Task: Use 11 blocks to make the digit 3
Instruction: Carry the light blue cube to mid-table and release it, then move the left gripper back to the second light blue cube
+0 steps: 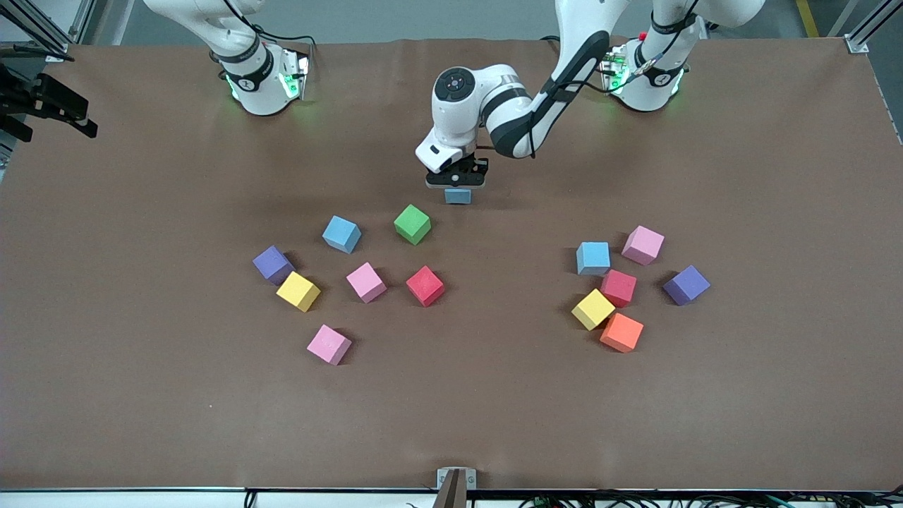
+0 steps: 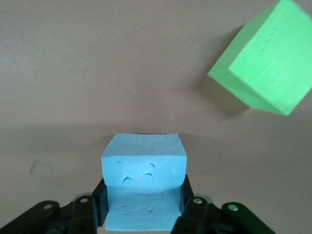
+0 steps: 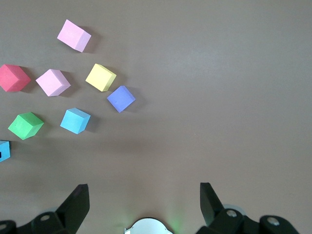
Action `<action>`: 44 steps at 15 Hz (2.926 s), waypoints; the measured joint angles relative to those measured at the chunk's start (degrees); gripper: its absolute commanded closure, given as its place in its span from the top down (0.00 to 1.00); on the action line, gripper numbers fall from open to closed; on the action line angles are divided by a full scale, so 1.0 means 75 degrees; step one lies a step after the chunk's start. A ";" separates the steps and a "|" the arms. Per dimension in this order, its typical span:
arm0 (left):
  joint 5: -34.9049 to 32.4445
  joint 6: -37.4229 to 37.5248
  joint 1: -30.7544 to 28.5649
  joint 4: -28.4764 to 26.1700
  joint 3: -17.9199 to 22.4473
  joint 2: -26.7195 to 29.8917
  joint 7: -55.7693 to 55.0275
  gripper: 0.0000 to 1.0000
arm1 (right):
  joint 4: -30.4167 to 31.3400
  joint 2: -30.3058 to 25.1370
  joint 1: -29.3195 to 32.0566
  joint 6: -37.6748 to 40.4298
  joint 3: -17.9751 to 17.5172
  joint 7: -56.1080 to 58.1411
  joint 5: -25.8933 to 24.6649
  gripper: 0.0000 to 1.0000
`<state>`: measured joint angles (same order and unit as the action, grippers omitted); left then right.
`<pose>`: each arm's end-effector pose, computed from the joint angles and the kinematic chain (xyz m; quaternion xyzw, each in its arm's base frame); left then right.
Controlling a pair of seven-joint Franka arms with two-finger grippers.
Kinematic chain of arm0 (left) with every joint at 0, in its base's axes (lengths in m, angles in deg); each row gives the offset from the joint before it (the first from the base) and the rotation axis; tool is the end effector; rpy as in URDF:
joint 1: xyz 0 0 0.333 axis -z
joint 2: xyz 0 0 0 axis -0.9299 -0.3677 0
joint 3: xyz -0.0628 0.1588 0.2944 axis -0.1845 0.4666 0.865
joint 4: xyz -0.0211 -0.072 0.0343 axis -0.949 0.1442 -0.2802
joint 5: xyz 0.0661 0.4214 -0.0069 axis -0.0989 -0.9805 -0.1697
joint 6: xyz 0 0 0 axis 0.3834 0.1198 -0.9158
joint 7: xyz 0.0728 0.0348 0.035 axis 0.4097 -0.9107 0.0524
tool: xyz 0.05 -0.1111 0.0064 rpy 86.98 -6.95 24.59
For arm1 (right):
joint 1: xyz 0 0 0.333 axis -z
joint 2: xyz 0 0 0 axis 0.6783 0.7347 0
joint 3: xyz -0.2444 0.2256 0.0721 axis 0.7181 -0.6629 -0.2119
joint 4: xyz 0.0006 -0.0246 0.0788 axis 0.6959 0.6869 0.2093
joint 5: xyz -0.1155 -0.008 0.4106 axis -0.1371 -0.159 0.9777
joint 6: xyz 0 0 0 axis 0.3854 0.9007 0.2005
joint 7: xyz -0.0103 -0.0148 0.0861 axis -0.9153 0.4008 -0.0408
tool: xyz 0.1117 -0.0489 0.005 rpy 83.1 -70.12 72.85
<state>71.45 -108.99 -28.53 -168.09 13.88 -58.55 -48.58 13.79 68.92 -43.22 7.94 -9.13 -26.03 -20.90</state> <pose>0.3283 -0.5555 0.2064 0.9996 -0.0255 -0.0017 0.0148 0.5174 -0.0254 0.6860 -0.9994 -0.0238 0.0218 0.0131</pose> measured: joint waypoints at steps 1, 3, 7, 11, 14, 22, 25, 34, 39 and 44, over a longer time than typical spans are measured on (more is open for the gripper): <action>-0.0010 -0.0064 0.0004 0.0021 0.0000 -0.0033 0.0012 0.42 | 0.0000 0.0000 0.0000 0.0000 0.0001 0.0000 0.0000 1.00; -0.0193 -0.0172 0.0034 0.0037 -0.0001 -0.0132 0.0019 0.50 | 0.0000 0.0000 0.0000 0.0000 0.0001 0.0000 0.0000 1.00; -0.0330 -0.0219 0.0056 0.0105 0.0000 -0.0272 0.0015 1.00 | 0.0000 0.0000 0.0000 0.0000 0.0015 0.0000 -0.0001 1.00; -0.0338 0.0048 0.0024 0.0357 0.0012 -0.0220 0.0015 1.00 | 0.0000 0.0000 0.0000 0.0001 0.0048 0.0000 -0.0003 1.00; -0.0338 0.1007 -0.0196 0.0729 0.0029 -0.0022 0.0199 1.00 | 0.0000 0.0000 0.0000 0.0001 0.0049 0.0000 -0.0003 1.00; -0.0338 0.1391 -0.2270 0.0483 0.0036 0.0660 0.2094 1.00 | 0.0001 0.0000 0.0000 -0.0022 0.0047 -0.0010 -0.0003 1.00; -0.0338 0.1392 -0.2959 -0.0068 0.0029 0.1003 0.2847 1.00 | 0.0002 0.0000 0.0000 -0.0008 0.0047 -0.0072 -0.0003 1.00; -0.0339 -0.0270 -0.4677 -0.1502 0.0034 0.1409 0.4627 1.00 | 0.0007 0.0000 0.0000 -0.0005 0.0018 -0.0624 0.0002 1.00; -0.0339 -0.0817 -0.4772 -0.1810 0.0035 0.1156 0.4629 1.00 | 0.0007 0.0000 0.0000 -0.0005 0.0014 -0.0631 0.0002 1.00; -0.0366 -0.0912 -0.4786 -0.1808 0.0059 0.1016 0.4629 1.00 | 0.0007 0.0000 0.0000 -0.0005 0.0013 -0.0631 0.0002 1.00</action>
<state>68.70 -115.83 -64.42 -181.65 14.32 -50.93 -13.86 13.84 68.92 -43.21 7.91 -9.03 -30.76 -20.88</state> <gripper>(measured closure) 0.000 0.000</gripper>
